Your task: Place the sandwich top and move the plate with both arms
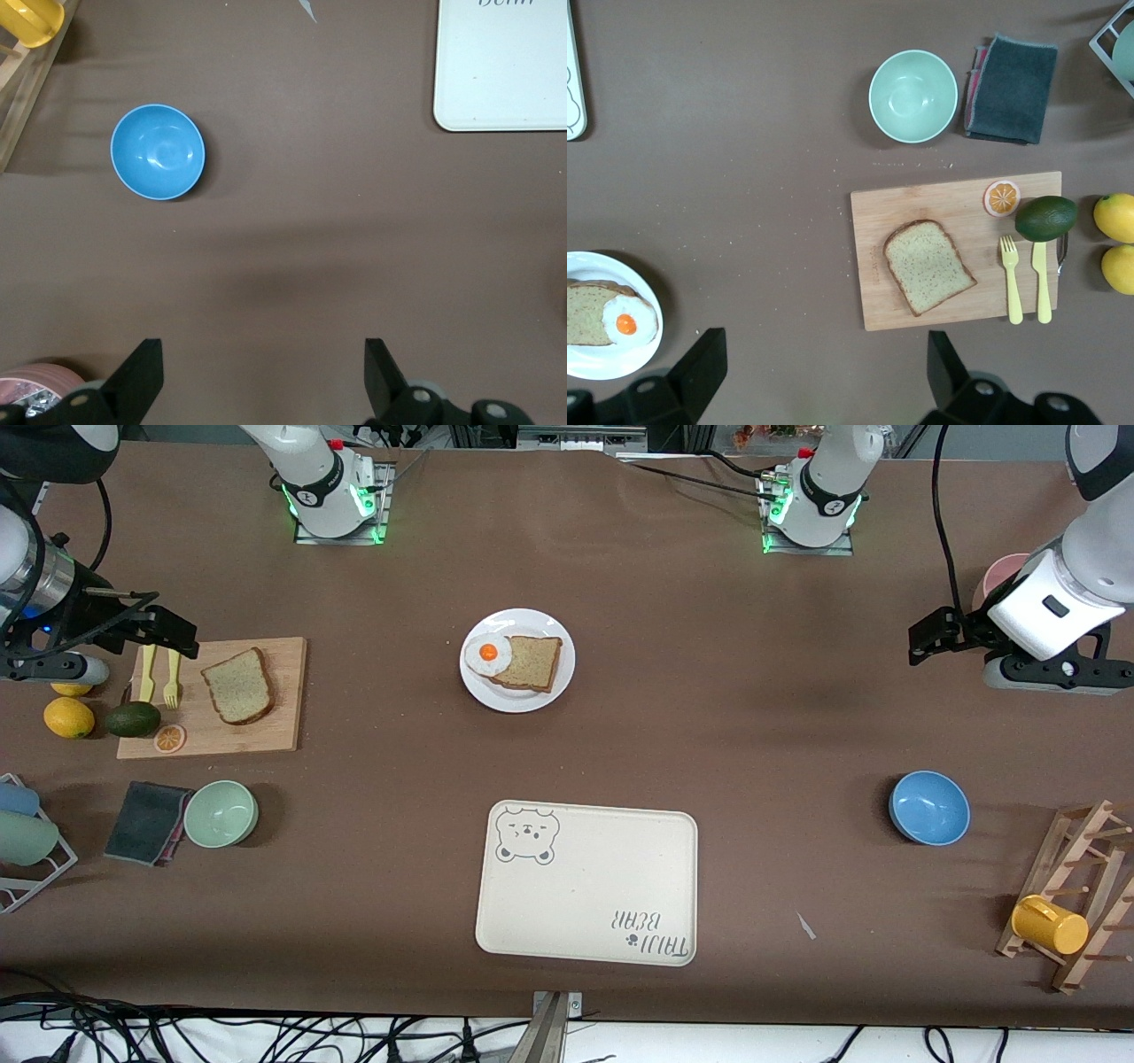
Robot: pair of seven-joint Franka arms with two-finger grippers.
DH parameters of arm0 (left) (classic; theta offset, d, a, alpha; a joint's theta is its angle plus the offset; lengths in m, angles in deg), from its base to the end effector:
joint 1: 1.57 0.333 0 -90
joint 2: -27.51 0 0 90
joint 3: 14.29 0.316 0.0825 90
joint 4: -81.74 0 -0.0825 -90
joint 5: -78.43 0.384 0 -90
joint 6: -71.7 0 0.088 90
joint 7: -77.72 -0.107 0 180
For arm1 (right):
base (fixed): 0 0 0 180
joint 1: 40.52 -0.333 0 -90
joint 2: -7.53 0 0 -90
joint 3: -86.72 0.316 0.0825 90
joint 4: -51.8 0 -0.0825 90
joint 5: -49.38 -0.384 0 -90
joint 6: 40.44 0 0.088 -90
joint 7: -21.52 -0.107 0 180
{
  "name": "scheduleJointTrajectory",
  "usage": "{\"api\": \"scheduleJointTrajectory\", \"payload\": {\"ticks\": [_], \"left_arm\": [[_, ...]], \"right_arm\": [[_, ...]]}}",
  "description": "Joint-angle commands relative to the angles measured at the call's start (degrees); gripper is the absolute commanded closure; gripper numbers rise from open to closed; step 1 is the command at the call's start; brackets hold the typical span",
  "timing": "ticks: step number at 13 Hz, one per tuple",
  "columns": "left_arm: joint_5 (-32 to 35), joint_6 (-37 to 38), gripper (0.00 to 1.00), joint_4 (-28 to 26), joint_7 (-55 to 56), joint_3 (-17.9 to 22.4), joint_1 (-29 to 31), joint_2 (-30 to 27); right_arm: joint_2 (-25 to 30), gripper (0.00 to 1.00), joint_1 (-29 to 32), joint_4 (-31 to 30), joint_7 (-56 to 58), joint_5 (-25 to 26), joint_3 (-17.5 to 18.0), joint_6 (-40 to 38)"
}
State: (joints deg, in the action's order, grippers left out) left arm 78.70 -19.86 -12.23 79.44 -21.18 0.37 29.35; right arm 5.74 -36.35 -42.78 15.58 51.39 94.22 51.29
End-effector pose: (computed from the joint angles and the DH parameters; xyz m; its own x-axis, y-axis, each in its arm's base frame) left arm 0.5608 -0.0471 0.5763 0.9957 -0.0565 -0.0738 -0.0568 -0.9984 -0.0031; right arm 0.5614 0.0280 0.5721 0.9960 -0.0443 -0.0770 -0.0414 -0.9984 0.0390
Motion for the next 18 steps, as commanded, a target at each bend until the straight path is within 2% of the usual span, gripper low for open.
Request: {"api": "scheduleJointTrajectory", "payload": {"ticks": [1, 14, 18], "left_arm": [[2.0, 1.0, 0.0, 1.9, -0.4, -0.1, -0.3, 0.8], [2.0, 1.2, 0.0, 1.9, -0.4, -0.3, -0.2, 0.6], [2.0, 1.1, 0.0, 2.0, -0.1, -2.2, -0.2, 0.6]], "right_arm": [[1.0, 0.0, 0.8, -1.0, -0.5, -1.0, 0.5, 1.0], [1.0, 0.0, 0.7, -0.9, -0.5, -1.0, 0.6, 0.8], [1.0, 0.0, 0.7, -0.9, -0.5, -1.0, 0.6, 0.6]]}}
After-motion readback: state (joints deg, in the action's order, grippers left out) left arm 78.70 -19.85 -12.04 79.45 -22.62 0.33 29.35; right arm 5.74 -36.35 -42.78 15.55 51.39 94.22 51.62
